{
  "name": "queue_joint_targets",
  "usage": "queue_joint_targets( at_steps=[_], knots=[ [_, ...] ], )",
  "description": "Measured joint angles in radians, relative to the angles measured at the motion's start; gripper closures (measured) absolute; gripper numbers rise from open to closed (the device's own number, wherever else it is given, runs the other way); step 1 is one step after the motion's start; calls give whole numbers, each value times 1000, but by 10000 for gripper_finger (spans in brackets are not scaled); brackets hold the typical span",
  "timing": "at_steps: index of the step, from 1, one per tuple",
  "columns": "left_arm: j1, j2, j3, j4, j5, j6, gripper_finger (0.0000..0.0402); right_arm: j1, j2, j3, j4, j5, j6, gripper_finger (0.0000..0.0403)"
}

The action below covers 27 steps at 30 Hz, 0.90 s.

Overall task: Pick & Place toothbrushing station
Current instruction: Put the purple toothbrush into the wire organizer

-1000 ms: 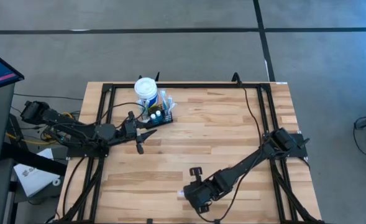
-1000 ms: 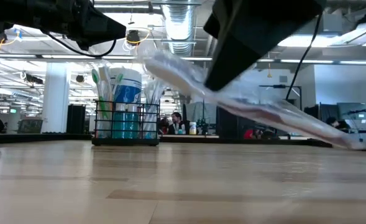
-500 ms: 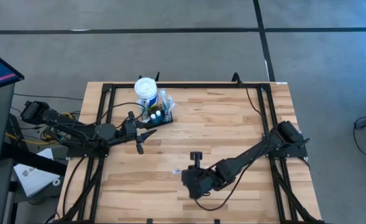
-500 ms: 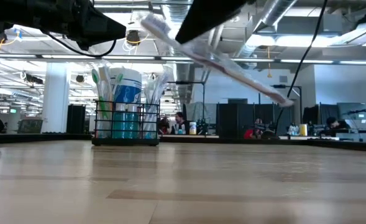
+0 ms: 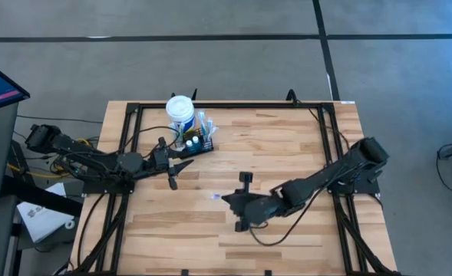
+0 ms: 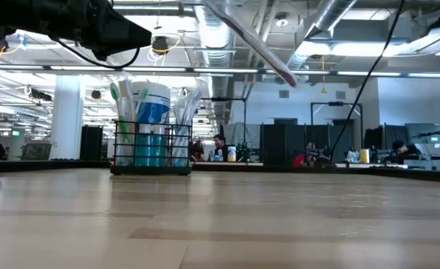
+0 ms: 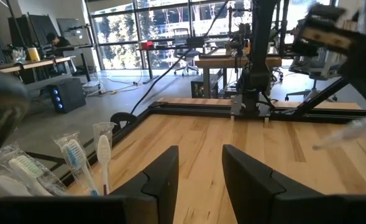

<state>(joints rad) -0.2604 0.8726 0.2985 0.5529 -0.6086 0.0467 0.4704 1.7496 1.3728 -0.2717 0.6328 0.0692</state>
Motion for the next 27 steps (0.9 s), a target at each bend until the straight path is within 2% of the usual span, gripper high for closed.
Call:
queue_joint_targets(
  at_steps=[8,15,20,27],
  knots=[
    [0,0,0,0,0,0,285,-64,-122,-215,417,-4,-153,403],
    [0,0,0,0,0,0,285,-142,-124,-322,736,-68,-248,403],
    [0,0,0,0,0,0,285,-221,-118,-372,883,-198,-256,403],
    [0,0,0,0,0,0,285,-291,-119,-448,1076,-297,-263,403]
  ],
)
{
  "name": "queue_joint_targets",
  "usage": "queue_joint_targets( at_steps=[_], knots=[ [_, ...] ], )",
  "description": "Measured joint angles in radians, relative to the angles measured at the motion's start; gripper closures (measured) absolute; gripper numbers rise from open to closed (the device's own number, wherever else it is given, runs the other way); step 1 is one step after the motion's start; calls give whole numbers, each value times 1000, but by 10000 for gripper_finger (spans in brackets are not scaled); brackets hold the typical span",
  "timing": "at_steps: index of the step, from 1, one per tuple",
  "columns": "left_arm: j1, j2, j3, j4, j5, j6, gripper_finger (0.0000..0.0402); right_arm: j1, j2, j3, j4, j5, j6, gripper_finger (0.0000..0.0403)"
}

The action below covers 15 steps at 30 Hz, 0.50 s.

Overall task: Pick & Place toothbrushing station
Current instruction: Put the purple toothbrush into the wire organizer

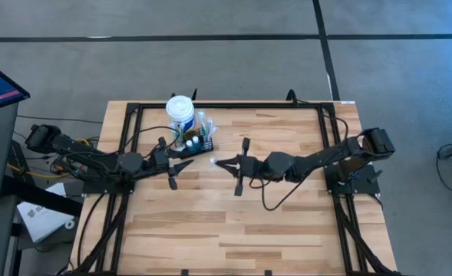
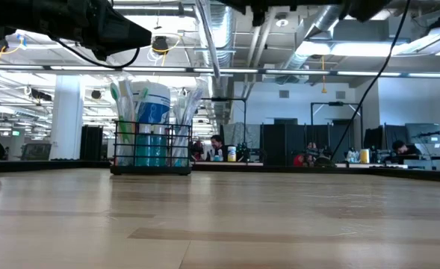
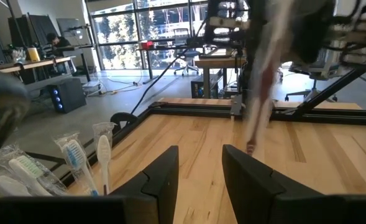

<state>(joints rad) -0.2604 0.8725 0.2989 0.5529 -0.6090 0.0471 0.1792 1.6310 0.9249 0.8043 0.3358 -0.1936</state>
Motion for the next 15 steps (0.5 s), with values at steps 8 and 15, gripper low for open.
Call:
queue_joint_targets(
  at_steps=[8,15],
  knots=[
    [0,0,0,1,0,0,285,-79,11,-20,81,-83,11,403],
    [0,0,0,1,0,0,285,-137,11,-20,113,-161,26,403]
  ],
)
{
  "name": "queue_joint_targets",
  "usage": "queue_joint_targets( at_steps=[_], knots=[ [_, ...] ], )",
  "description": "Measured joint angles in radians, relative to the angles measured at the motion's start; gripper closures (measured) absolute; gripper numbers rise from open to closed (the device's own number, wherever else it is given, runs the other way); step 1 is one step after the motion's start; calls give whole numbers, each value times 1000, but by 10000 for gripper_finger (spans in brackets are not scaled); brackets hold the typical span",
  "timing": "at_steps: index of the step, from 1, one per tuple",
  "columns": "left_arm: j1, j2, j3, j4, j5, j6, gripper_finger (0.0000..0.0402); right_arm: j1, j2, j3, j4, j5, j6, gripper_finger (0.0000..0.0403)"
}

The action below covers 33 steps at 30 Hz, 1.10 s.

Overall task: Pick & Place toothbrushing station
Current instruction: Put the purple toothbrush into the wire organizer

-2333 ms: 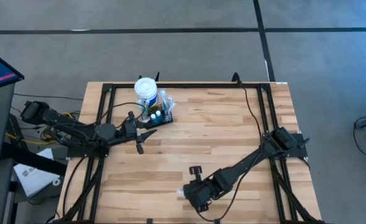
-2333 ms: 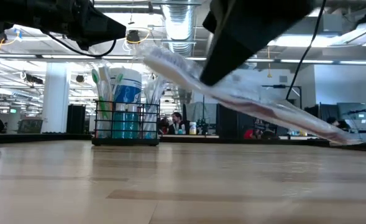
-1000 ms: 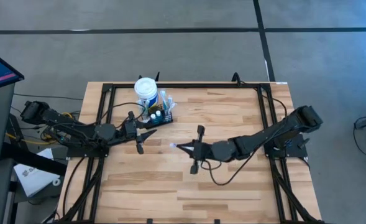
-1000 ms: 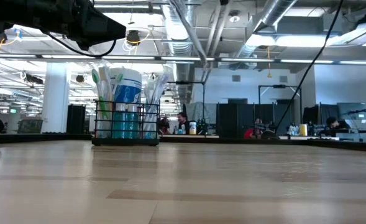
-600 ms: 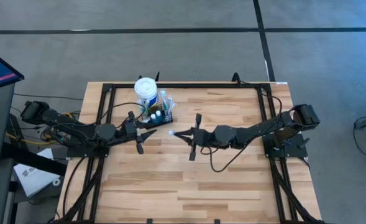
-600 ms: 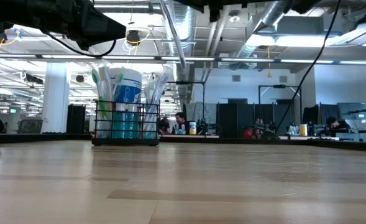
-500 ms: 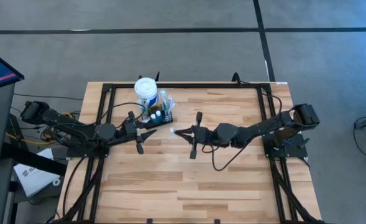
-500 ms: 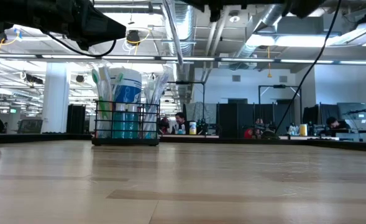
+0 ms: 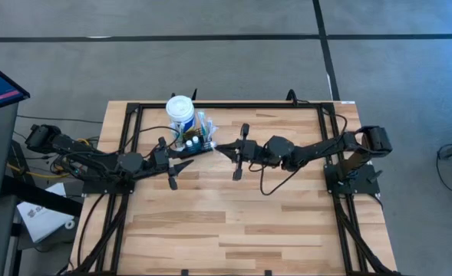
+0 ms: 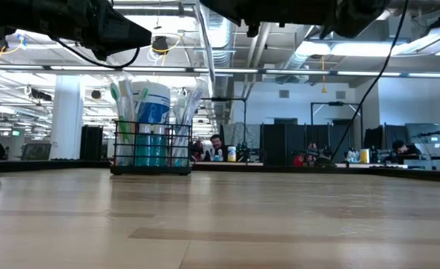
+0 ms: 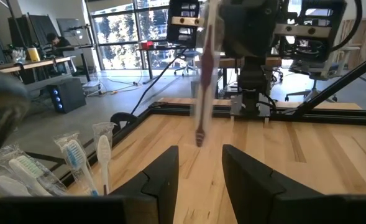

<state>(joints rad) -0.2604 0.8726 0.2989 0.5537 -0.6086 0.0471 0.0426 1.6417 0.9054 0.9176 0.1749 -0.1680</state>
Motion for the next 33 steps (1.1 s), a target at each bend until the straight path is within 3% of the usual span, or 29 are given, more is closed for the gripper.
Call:
queue_joint_targets(
  at_steps=[8,19,33],
  knots=[
    [0,0,0,0,0,0,285,-59,50,0,76,-61,6,403],
    [0,0,0,1,0,0,285,-178,282,1,514,-230,144,403],
    [0,0,0,3,0,0,285,-229,329,6,583,-260,171,403]
  ],
)
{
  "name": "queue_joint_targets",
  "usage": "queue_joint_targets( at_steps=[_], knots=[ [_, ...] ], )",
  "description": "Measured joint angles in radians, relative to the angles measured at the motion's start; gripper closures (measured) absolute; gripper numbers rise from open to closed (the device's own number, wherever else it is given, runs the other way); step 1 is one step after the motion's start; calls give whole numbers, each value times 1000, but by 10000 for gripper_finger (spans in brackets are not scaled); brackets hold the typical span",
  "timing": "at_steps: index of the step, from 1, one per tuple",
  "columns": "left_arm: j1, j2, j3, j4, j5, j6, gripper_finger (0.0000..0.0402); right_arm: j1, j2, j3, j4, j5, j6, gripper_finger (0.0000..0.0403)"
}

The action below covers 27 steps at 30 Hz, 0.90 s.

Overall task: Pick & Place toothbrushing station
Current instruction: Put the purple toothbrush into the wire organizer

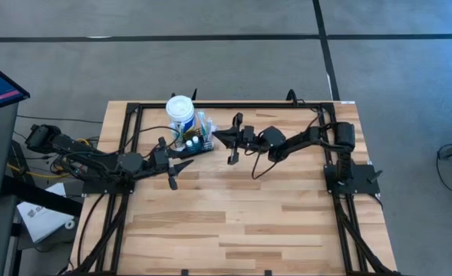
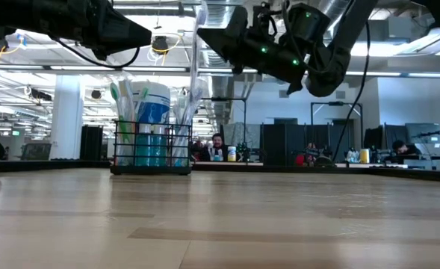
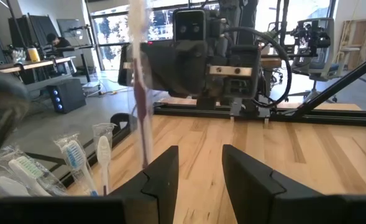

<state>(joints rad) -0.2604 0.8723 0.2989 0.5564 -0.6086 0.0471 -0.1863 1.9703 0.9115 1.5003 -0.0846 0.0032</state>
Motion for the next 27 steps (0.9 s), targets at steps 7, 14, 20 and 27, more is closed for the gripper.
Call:
queue_joint_targets(
  at_steps=[7,14,20,27],
  knots=[
    [0,0,0,1,0,0,285,-26,63,10,66,1,35,403],
    [5,0,0,2,1,0,285,-40,140,96,68,-20,77,403],
    [5,0,0,2,1,0,285,-54,146,117,51,-25,76,403],
    [5,0,0,2,0,0,285,-60,146,116,32,-25,62,403]
  ],
)
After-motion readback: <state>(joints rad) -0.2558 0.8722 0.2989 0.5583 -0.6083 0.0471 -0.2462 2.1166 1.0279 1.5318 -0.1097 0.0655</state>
